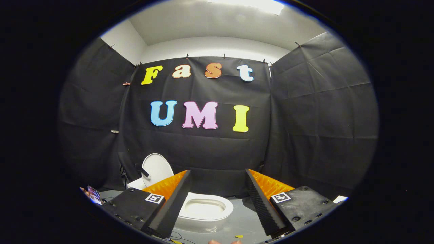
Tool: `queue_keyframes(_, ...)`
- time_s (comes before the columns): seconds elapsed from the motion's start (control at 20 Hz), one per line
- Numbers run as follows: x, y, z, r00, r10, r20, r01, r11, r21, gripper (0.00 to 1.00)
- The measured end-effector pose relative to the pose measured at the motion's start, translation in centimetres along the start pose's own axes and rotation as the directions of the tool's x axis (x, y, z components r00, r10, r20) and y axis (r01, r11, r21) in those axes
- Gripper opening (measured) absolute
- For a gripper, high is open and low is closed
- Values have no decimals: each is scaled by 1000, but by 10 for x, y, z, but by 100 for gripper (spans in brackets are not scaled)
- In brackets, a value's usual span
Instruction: Open the toilet lid.
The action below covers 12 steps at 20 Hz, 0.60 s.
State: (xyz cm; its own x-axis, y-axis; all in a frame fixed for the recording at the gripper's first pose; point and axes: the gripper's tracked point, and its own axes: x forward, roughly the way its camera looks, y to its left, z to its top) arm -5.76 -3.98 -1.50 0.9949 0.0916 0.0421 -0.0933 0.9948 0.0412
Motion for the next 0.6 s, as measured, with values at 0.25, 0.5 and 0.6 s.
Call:
queue_keyframes(0.25, 1, 1, -2, 1000, 4, -12, -4, 1000, 0, 99)
queue_keyframes(0.5, 0, 2, -3, 1000, 7, -12, -7, 1000, 5, 99)
queue_keyframes(0.6, 0, 3, -3, 1000, 10, -15, -10, 1000, 2, 99)
